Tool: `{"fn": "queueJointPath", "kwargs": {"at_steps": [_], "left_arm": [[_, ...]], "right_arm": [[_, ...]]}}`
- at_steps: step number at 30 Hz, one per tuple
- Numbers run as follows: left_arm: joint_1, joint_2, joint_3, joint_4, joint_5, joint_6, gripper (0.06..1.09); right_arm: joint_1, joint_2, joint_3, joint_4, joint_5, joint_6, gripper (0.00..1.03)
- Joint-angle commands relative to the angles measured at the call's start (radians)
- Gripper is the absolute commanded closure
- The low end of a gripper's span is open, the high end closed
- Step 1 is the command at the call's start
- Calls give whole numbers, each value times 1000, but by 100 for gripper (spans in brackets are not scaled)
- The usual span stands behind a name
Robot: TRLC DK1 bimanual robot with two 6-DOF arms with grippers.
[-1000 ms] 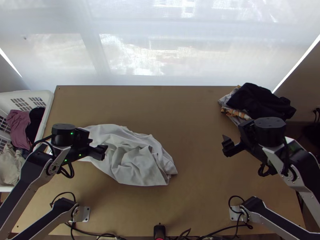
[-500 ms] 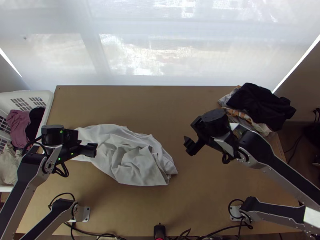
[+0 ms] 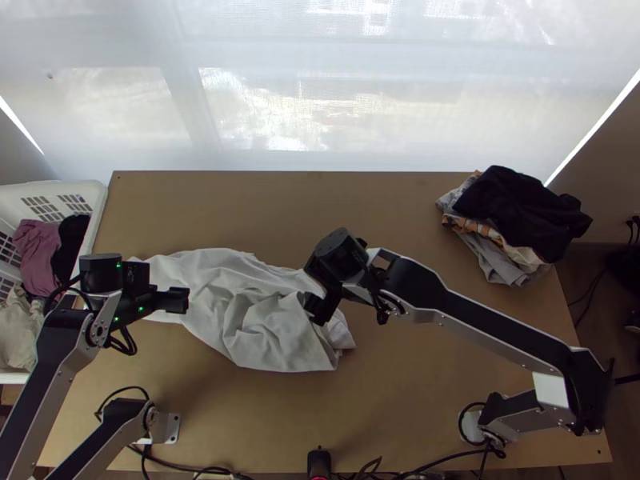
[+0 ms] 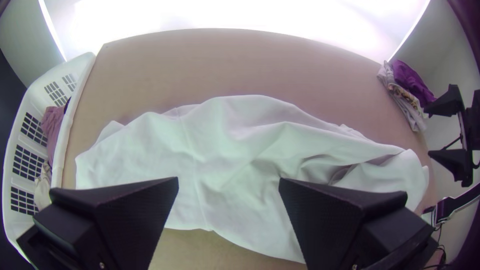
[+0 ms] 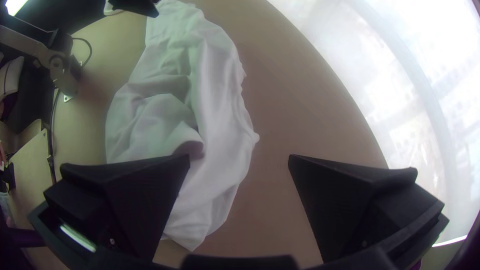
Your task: Fold the t-shirt
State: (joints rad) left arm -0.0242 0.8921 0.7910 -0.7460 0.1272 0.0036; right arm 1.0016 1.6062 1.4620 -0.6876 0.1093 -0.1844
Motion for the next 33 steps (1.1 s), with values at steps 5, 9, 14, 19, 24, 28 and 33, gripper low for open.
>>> {"fn": "queueJointPath", "kwargs": {"at_steps": [5, 9, 14, 19, 24, 28, 33], "left_arm": [[44, 1, -12, 22, 35, 9, 11], [44, 15, -15, 31, 40, 9, 11], [46, 18, -19, 42, 43, 7, 11], [67, 15, -29, 42, 55, 19, 11], [79, 21, -30, 46, 65, 27, 11], [78, 34, -22, 54, 69, 26, 11], [78, 44, -13, 56, 74, 21, 11]], "right_arm": [[51, 133, 46, 31, -17, -7, 11], [75, 158, 72, 31, -17, -7, 11], [103, 190, 104, 30, -17, -3, 12], [109, 198, 90, 5, -91, -9, 53], [104, 189, 78, -9, -129, -38, 99], [103, 175, 80, -10, -132, -50, 100], [69, 144, 109, -10, -132, -63, 100]]}}
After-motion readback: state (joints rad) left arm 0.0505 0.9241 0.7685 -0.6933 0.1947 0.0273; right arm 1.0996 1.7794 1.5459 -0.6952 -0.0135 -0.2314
